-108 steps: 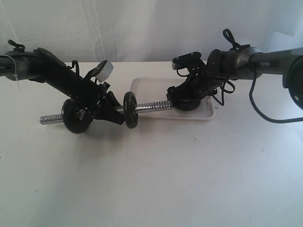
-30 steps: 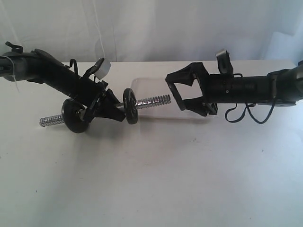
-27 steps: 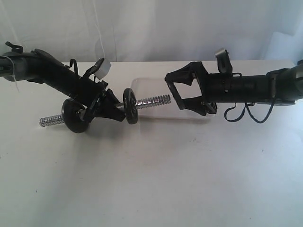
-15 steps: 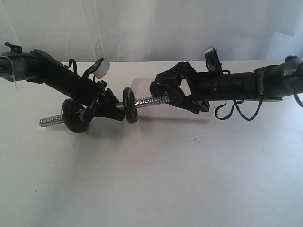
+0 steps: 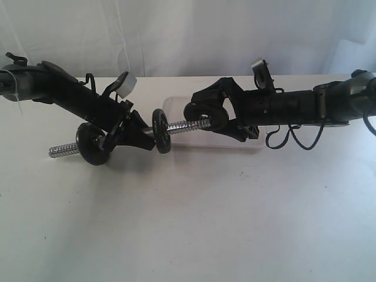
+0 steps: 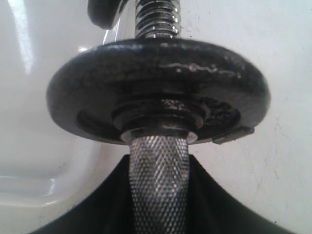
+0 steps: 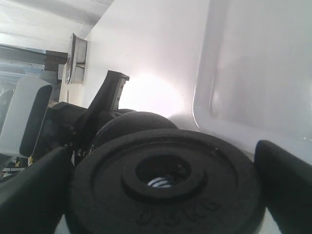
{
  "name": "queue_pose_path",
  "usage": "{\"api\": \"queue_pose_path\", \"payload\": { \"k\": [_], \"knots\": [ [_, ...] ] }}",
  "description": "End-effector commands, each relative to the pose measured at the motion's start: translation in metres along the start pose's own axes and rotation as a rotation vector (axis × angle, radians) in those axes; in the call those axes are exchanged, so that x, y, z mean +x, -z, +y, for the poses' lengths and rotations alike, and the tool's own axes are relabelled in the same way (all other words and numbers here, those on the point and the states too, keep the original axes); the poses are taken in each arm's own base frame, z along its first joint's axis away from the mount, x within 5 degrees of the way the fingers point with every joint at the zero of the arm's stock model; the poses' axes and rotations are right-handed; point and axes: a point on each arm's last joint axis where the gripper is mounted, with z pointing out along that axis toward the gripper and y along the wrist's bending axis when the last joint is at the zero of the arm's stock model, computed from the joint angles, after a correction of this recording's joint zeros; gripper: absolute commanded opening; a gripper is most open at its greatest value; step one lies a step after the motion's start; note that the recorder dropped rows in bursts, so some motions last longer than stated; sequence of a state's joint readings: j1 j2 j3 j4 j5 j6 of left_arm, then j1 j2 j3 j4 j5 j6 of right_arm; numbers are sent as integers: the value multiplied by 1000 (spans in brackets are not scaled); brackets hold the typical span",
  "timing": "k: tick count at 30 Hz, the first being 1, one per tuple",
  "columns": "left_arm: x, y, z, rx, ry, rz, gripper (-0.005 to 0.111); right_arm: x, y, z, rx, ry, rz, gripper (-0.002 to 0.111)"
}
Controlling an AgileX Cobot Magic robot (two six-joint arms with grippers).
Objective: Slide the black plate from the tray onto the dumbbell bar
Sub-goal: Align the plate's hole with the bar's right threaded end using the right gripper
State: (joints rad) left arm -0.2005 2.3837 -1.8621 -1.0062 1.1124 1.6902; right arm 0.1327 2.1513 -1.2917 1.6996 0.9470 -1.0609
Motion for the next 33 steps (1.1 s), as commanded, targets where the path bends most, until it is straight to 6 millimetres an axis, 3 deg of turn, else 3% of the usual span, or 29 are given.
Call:
{"api": "queue_pose_path", "payload": {
  "k": [1, 9, 19, 27, 33],
  "knots": [
    [-17, -1, -3, 24, 22, -143, 0, -1, 2, 19, -117, 14, 9, 0],
    [-17, -1, -3, 24, 22, -143, 0, -6, 11, 17, -147, 40, 3, 0],
    [-19, -1, -1, 10, 30, -170, 0, 9, 14, -1, -95, 52, 10, 0],
    [-19, -1, -1, 2, 35, -167, 0, 11, 18, 5, -96, 80, 5, 0],
    [-22, 0, 2, -23, 47, -205, 0, 2, 23, 15, -5, 136, -60, 0]
  ]
}}
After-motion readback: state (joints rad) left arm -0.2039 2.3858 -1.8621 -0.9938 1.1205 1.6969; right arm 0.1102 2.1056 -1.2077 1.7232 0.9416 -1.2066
